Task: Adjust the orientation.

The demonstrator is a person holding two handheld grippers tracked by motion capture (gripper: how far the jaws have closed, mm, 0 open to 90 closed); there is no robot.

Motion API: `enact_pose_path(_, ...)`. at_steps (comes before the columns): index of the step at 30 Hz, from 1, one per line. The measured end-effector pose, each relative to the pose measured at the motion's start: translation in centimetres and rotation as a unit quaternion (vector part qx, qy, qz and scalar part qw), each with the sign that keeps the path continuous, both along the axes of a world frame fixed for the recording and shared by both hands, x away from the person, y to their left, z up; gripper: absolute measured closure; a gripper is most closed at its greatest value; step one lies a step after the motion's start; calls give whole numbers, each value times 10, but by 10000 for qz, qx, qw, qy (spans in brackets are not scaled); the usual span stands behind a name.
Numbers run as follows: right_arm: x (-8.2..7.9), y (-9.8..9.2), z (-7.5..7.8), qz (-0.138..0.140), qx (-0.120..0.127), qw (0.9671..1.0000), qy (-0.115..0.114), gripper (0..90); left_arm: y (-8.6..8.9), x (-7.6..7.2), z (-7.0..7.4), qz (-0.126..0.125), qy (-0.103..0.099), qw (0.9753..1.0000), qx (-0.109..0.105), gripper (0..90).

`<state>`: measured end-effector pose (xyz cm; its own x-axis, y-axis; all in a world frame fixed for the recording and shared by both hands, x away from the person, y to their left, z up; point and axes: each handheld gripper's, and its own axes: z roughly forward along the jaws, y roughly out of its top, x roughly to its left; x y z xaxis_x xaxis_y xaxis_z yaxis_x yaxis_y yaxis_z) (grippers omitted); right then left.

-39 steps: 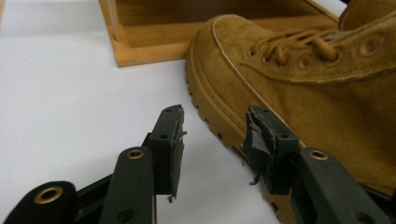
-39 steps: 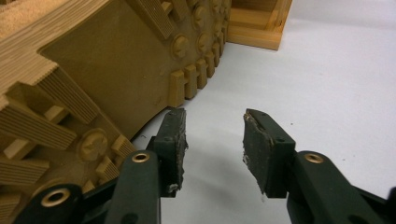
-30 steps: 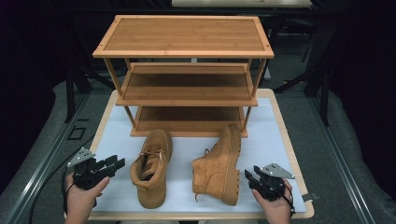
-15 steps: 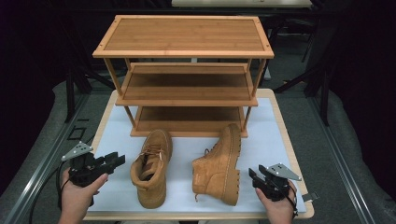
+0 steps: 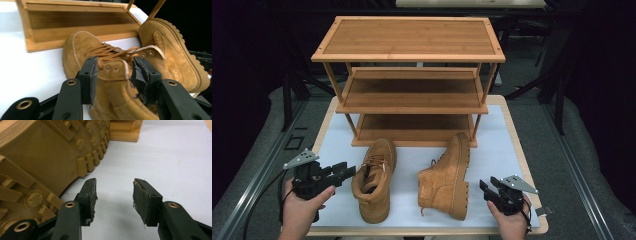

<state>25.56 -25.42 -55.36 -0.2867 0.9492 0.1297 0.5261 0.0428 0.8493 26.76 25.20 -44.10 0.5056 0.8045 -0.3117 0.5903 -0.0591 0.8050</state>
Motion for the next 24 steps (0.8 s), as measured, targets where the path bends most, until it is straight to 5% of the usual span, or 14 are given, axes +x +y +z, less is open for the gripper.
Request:
enact_pose_path(7,1,2,-1,66,-29,10000,26,529,-14,4,-15,128,66,9997,182,598)
enact_pose_path(12,1,2,-2,51,-62,10000,54,526,-16,3,-17,114,64,9999,55,717)
enact_pose_path(24,1,3,-3,88,-146,9998,-49,525,-5,12,-5,148,54,9980,608,833)
